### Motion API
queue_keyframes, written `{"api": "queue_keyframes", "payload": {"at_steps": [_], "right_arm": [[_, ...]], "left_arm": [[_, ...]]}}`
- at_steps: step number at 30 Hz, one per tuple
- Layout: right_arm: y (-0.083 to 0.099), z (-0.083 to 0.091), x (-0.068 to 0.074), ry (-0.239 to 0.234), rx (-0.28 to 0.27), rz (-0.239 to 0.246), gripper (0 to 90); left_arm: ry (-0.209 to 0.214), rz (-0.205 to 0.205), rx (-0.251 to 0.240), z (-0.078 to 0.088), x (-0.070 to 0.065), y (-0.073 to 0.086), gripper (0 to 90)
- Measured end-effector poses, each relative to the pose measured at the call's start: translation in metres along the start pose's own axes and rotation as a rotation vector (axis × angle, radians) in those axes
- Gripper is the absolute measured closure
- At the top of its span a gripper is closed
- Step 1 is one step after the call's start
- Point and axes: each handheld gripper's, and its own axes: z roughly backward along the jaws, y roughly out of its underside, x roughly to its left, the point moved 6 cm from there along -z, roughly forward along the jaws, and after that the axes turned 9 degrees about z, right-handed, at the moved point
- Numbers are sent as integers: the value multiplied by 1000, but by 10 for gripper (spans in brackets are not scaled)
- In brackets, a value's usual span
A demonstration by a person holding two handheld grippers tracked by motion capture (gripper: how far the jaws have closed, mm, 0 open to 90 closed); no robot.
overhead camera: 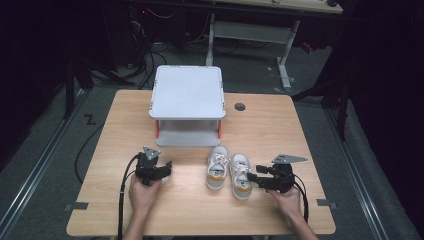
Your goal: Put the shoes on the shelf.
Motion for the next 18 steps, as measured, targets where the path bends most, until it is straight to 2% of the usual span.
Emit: {"api": "queue_keyframes", "payload": {"at_steps": [3, 4, 5, 7, 10, 11, 13, 14, 15, 18], "right_arm": [[-1, 1, -4, -22, -22, -8, 422], [-2, 2, -4, -60, -44, -18, 462], [-3, 2, -4, -73, -51, -19, 472], [-3, 3, -4, -79, -58, -17, 477], [-7, 9, -5, -63, -91, 2, 501], [-7, 12, -8, -45, -94, 5, 507], [-6, 15, -16, 30, -80, 0, 515], [-6, 15, -16, 30, -80, 0, 515], [-1, 16, -32, 136, -37, -11, 516], [9, 13, -54, 252, 15, -33, 510]], "left_arm": [[-10, -7, 3, 0, -1, 0, 303], [-10, -7, 3, 0, -2, 1, 303], [-10, -6, 3, 0, -2, 0, 303], [-10, -6, 3, 0, -2, 0, 303], [-6, 5, -1, 0, -1, 0, 305], [-10, 2, 1, 0, -2, 1, 305], [-15, 0, 1, 0, -2, 1, 305], [-21, 1, 0, 0, -3, 0, 305], [-25, 6, -1, 0, -3, 0, 303], [-13, 21, 16, 2, -8, 0, 322]]}}
